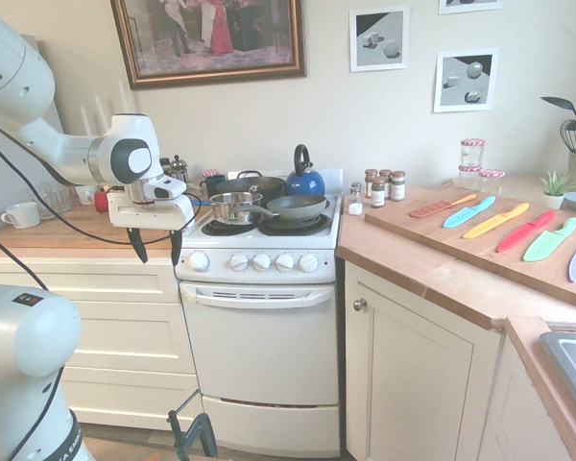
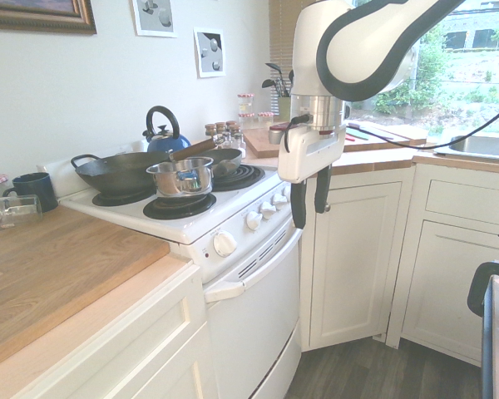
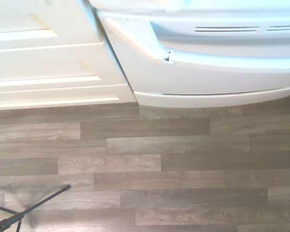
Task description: Open the oven
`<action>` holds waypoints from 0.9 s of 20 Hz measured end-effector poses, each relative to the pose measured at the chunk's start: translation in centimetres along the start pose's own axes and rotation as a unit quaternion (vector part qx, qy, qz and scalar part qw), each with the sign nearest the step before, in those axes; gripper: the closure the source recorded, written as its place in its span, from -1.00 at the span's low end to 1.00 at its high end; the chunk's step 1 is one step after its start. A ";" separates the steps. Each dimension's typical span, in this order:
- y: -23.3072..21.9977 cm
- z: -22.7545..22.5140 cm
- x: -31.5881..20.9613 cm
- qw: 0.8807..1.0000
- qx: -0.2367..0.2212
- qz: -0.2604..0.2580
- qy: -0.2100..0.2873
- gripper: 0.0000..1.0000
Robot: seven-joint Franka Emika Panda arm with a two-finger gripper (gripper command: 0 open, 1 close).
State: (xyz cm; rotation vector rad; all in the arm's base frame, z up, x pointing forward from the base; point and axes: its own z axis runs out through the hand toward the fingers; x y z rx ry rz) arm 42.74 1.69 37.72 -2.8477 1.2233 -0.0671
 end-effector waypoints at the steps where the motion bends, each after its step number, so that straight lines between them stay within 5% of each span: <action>1: 0.0 0.0 0.0 1.000 -0.001 -0.001 0.000 -1.00; 6: 2.8 5.3 1.9 0.997 -0.058 0.052 -0.009 -1.00; 12: 3.9 14.5 5.0 0.997 -0.048 0.057 0.001 -1.00; 18: 2.2 17.0 9.0 0.999 -0.020 0.032 0.039 -1.00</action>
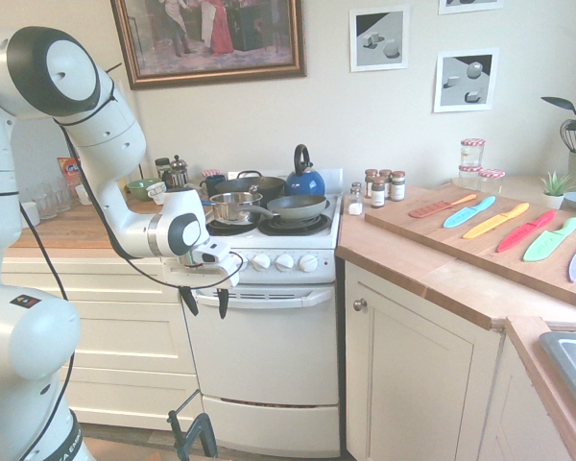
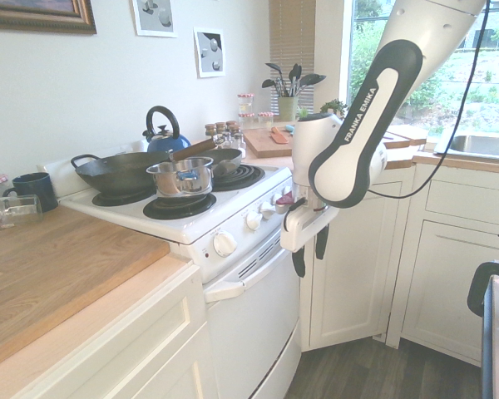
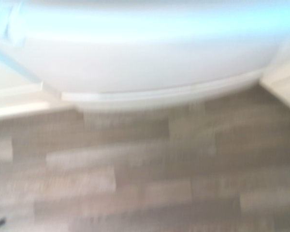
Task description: Open the oven
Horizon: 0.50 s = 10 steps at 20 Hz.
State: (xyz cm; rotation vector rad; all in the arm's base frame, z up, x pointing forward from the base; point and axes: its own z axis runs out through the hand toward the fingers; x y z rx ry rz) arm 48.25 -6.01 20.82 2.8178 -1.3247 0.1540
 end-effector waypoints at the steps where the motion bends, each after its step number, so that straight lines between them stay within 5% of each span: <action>1: -0.7 0.0 0.7 1.000 0.006 -0.004 0.003 -1.00; 10: -4.5 1.6 5.3 0.999 0.034 -0.029 0.001 -1.00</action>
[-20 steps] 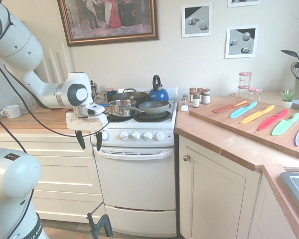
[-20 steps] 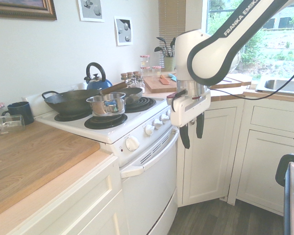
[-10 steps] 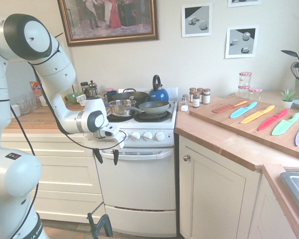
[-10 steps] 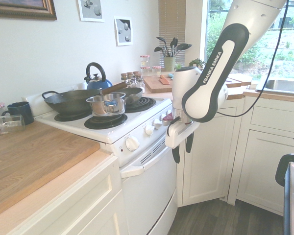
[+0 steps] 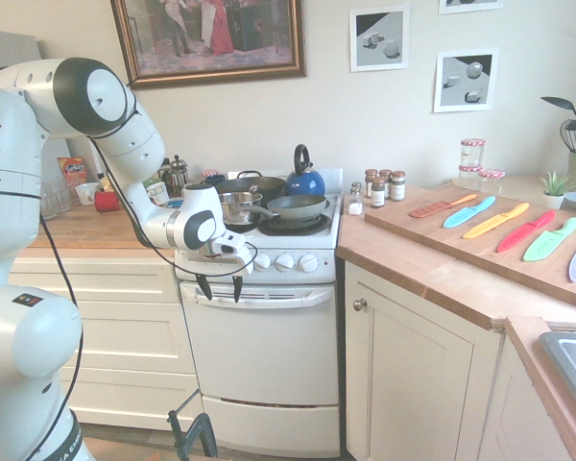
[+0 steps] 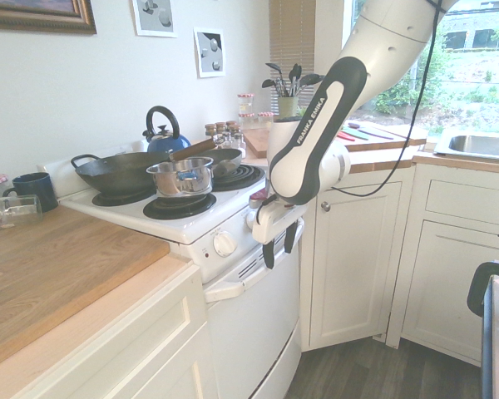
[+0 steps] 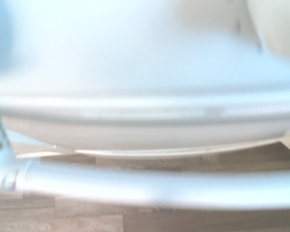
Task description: Open the oven
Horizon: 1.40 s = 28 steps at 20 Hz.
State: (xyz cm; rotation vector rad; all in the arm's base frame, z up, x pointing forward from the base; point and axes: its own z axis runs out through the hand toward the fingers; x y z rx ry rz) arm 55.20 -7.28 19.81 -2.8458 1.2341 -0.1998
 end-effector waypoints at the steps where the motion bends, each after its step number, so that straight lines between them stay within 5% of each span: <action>1: -0.2 0.1 0.5 1.000 0.001 -0.004 0.001 -1.00; 19: -1.1 5.3 2.1 0.997 0.046 -0.056 0.005 -1.00; 28: 11.9 10.3 -5.4 0.997 0.012 -0.057 -0.048 -1.00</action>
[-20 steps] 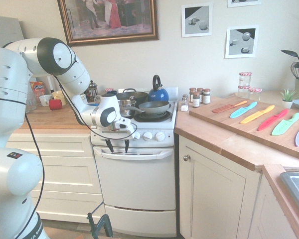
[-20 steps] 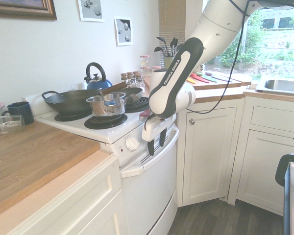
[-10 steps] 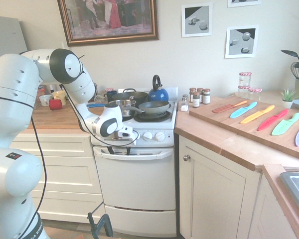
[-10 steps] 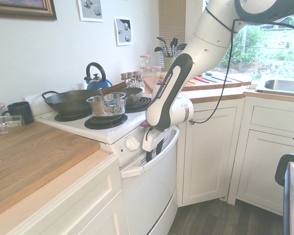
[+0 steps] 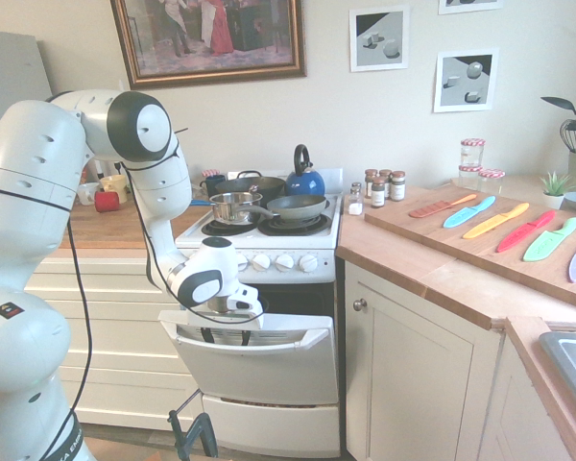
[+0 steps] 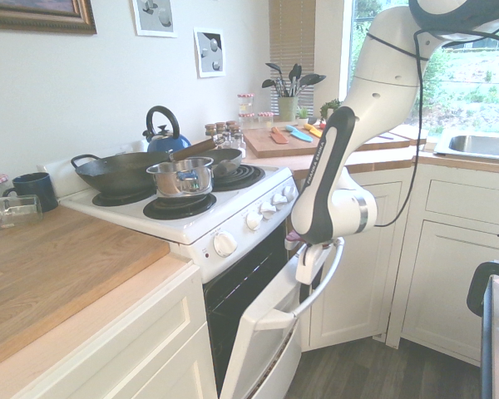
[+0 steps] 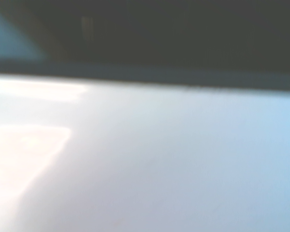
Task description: Open the oven
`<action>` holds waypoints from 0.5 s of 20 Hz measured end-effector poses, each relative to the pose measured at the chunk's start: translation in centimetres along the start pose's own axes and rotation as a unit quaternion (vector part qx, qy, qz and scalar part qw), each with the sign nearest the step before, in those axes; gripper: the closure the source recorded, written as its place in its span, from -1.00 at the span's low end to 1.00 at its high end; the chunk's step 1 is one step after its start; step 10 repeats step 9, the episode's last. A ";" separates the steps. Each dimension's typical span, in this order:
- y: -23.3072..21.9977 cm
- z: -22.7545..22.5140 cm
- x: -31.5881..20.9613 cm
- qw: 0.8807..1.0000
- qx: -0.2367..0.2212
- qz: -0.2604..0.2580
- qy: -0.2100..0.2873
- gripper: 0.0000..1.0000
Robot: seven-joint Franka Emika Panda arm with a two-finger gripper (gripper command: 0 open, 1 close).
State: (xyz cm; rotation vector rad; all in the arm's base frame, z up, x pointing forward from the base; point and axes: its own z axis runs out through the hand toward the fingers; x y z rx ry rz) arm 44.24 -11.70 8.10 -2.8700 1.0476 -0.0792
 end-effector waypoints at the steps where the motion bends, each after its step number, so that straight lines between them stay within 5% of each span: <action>1: 1.3 0.2 -1.0 1.000 -0.004 0.003 0.000 -1.00; 10: 3.8 -6.8 -3.9 0.999 -0.007 -0.032 0.024 -1.00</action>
